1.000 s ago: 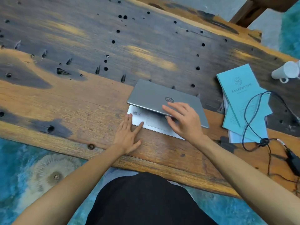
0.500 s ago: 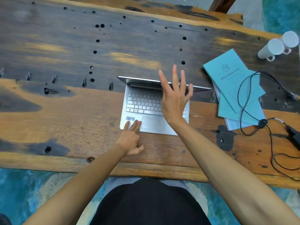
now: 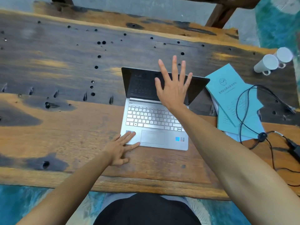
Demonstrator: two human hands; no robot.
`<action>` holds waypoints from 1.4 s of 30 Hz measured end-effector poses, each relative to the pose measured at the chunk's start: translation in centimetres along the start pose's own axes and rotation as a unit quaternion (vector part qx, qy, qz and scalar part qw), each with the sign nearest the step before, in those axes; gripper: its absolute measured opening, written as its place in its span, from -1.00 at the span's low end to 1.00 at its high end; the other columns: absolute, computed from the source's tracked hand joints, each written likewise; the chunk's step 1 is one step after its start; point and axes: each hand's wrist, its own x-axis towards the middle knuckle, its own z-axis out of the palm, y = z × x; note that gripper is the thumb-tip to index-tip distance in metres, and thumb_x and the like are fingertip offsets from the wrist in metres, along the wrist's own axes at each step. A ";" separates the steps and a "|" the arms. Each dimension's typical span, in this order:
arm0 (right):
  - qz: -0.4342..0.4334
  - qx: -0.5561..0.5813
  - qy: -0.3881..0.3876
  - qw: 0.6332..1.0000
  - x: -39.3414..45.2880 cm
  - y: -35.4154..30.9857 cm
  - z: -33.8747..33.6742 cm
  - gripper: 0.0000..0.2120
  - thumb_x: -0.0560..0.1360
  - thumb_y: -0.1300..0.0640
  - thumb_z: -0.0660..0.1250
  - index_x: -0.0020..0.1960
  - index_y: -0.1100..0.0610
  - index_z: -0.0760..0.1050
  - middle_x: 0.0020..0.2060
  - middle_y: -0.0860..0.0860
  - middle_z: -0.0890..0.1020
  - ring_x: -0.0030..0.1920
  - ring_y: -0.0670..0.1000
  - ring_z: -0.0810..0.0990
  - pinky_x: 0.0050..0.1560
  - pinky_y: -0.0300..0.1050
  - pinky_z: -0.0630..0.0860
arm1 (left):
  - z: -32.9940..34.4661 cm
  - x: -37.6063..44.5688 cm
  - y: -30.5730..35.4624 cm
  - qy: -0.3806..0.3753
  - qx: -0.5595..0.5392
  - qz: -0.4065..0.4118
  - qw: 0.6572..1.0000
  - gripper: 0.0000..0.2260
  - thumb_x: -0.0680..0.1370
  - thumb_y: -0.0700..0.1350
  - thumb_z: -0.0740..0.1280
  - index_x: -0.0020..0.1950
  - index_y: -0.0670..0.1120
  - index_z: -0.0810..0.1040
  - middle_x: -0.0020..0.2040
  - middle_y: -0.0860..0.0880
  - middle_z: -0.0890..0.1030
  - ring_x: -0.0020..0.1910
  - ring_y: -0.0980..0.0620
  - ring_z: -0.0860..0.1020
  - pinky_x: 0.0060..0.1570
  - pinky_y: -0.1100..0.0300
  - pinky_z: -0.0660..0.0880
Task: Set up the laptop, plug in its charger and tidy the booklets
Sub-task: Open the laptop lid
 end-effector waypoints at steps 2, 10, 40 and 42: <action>-0.001 0.002 -0.018 1.000 0.9 0.1 0.1 -0.42 0.65 -0.23 0.09 0.63 -0.22 0.08 0.67 0.06 0.05 0.65 0.23 -0.02 0.55 0.38 -0.05 | -0.1 0.1 0.0 -0.009 0.007 0.001 1.000 -0.28 0.61 0.29 0.05 0.60 0.21 -0.34 0.56 -0.10 -0.47 0.58 -0.13 -0.40 0.57 -0.07 -0.20; -0.002 -0.010 -0.077 0.997 3.8 0.6 0.8 -0.38 0.63 -0.20 0.11 0.64 -0.25 -0.02 0.67 0.05 -0.03 0.65 0.22 -0.08 0.55 0.37 -0.08 | -0.3 0.1 -0.3 -0.034 -0.012 0.016 0.999 -0.28 0.62 0.27 0.07 0.59 0.20 -0.36 0.55 -0.11 -0.50 0.55 -0.14 -0.44 0.57 -0.11 -0.23; -0.027 0.015 -0.063 0.998 0.4 2.6 -2.0 -0.36 0.62 -0.23 0.13 0.65 -0.16 0.07 0.66 0.07 0.08 0.65 0.20 0.02 0.58 0.26 0.05 | 0.5 -0.2 1.0 0.070 -0.071 -0.026 0.995 -0.36 0.61 0.31 -0.06 0.59 0.26 -0.32 0.62 -0.01 -0.37 0.59 -0.08 -0.35 0.59 -0.06 -0.18; -0.017 0.029 -0.066 0.997 -1.3 3.3 -2.7 -0.36 0.62 -0.23 0.14 0.65 -0.17 0.06 0.67 0.06 0.06 0.65 0.19 -0.01 0.58 0.26 0.03 | 0.0 -0.1 1.2 0.091 -0.081 -0.026 0.992 -0.36 0.61 0.31 -0.05 0.59 0.26 -0.31 0.62 0.02 -0.35 0.60 -0.06 -0.34 0.59 -0.06 -0.17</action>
